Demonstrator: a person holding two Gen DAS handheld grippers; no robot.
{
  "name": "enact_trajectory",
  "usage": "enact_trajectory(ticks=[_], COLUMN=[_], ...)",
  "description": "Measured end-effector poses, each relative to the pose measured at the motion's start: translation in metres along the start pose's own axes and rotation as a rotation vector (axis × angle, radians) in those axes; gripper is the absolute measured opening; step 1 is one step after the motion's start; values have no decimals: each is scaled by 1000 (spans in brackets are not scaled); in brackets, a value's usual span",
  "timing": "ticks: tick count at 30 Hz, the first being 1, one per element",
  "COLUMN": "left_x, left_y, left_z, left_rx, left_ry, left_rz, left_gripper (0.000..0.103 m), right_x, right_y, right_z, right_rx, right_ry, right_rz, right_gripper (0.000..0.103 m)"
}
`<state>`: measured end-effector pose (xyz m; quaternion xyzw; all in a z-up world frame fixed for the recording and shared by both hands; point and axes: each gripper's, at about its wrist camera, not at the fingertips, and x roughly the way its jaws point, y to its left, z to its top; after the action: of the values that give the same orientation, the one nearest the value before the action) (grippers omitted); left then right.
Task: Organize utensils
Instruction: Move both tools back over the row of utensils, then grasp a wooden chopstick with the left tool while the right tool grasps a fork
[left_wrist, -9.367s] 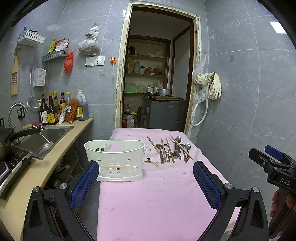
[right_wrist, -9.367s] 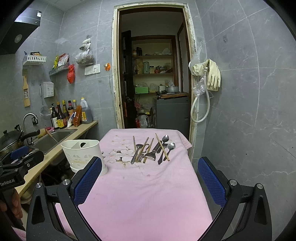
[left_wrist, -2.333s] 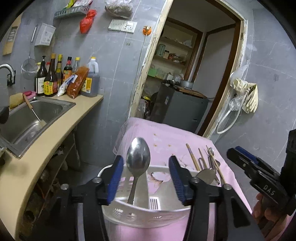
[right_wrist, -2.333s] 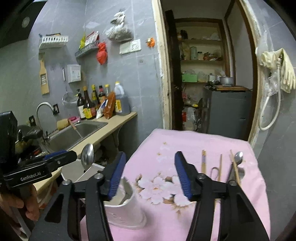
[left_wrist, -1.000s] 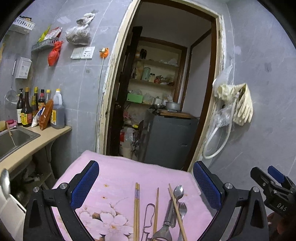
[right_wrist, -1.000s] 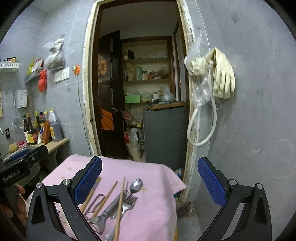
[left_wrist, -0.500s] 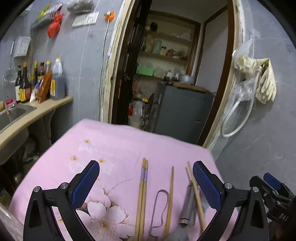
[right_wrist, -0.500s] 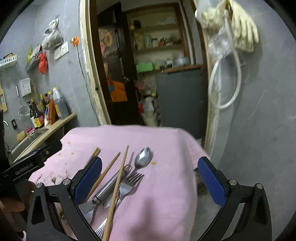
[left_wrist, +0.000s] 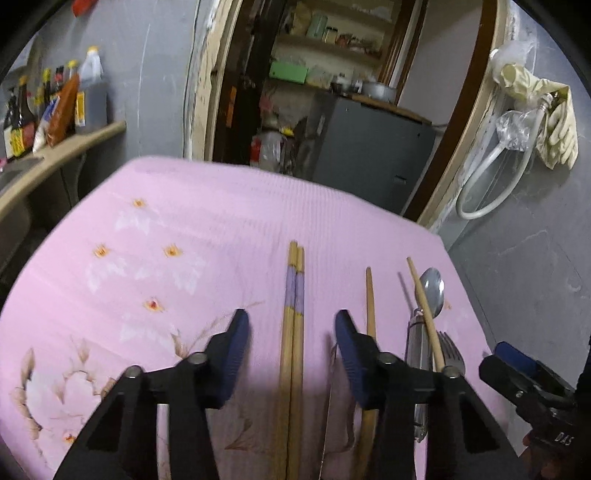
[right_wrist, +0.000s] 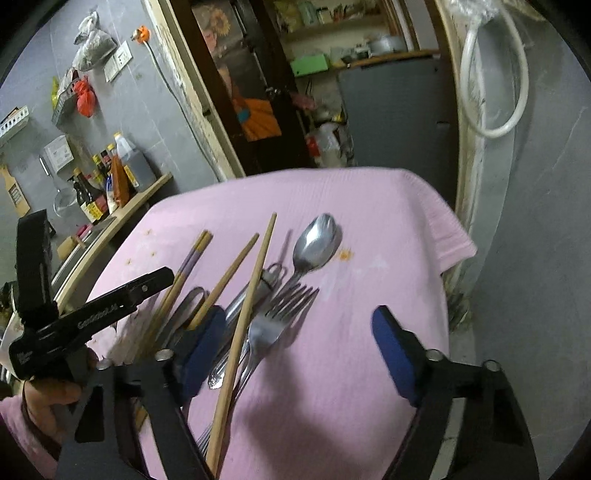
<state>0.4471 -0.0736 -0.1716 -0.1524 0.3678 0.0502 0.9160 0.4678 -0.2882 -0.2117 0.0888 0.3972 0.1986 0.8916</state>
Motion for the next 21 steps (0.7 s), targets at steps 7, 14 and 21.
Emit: enact_trajectory(ticks=[7, 14, 21], left_x=[10, 17, 32], left_y=[11, 14, 3], left_z=[-2, 5, 23], left_rx=[-46, -37, 71], left_ry=[49, 86, 156], left_rz=[-26, -41, 0], left_gripper=[15, 11, 9], right_x=[14, 25, 35], right_y=[-1, 3, 6], right_z=[-8, -4, 3], right_rx=[25, 32, 40], right_ry=[60, 80, 100], right_rz=[48, 110, 129], right_gripper=[38, 29, 24])
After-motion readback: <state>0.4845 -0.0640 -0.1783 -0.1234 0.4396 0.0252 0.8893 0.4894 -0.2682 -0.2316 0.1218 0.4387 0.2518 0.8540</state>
